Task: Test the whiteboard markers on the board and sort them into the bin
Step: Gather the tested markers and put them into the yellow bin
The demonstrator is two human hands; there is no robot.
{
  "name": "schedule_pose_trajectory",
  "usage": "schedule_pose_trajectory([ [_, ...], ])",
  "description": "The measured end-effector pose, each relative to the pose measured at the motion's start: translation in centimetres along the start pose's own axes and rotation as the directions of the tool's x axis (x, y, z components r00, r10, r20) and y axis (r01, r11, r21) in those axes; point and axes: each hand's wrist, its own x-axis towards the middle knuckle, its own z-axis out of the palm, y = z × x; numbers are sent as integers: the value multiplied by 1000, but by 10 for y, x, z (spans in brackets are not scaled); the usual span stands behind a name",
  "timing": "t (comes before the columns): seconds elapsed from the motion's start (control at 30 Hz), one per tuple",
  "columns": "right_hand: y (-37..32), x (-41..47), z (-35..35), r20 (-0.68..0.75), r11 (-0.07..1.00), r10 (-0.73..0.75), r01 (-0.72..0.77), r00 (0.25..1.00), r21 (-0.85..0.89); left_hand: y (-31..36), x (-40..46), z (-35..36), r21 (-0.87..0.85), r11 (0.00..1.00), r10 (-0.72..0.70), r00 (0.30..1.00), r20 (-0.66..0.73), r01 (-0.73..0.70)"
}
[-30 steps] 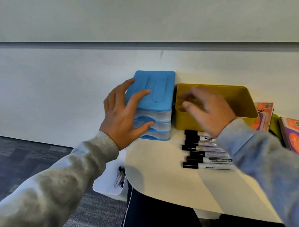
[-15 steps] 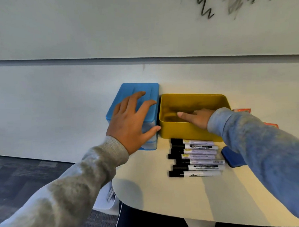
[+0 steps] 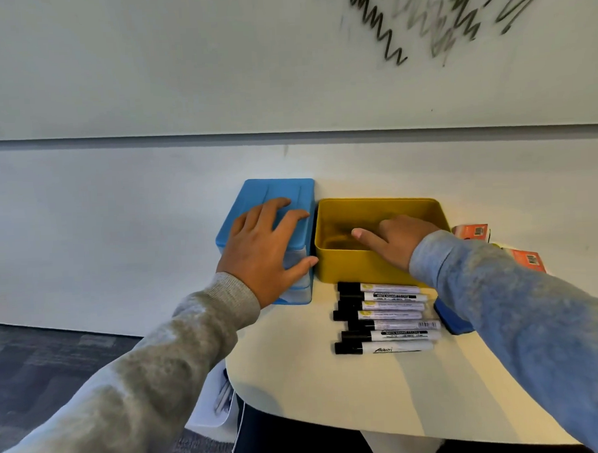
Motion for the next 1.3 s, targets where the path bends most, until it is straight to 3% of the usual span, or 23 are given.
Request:
schedule_pose_trajectory([
  [0.2,11,-18,-9,-218,989,-128,140,968,38,6,3,-6,-93,995,19,1000,-14,-21],
  [0.33,21,-39,-9,-499,957,-211,283,840,71,23,2,-14,-70,982,163,975,-152,-175],
  [0.43,26,-65,-9,-577,928,-229,354,784,112,42,-3,-18,-78,949,282,935,-216,-305],
  [0.5,30,-80,-2,-542,927,-240,356,805,120,55,-9,-14,-126,904,381,905,-189,-408],
  [0.6,36,-91,16,-379,947,-253,309,890,94,71,-22,5,-183,852,496,868,-16,-491],
  [0.77,37,-90,39,-153,989,-146,145,977,-17,88,-25,33,-176,948,306,909,282,-264],
  [0.93,32,-73,47,-56,981,-145,136,988,-136,95,-14,45,-146,975,211,910,356,-169],
  [1.13,16,-67,36,30,937,-144,146,989,-318,92,-11,47,-127,977,209,893,398,-173],
  [1.3,7,-62,30,86,914,-134,157,987,-374,89,-8,43,-126,980,192,894,404,-154],
])
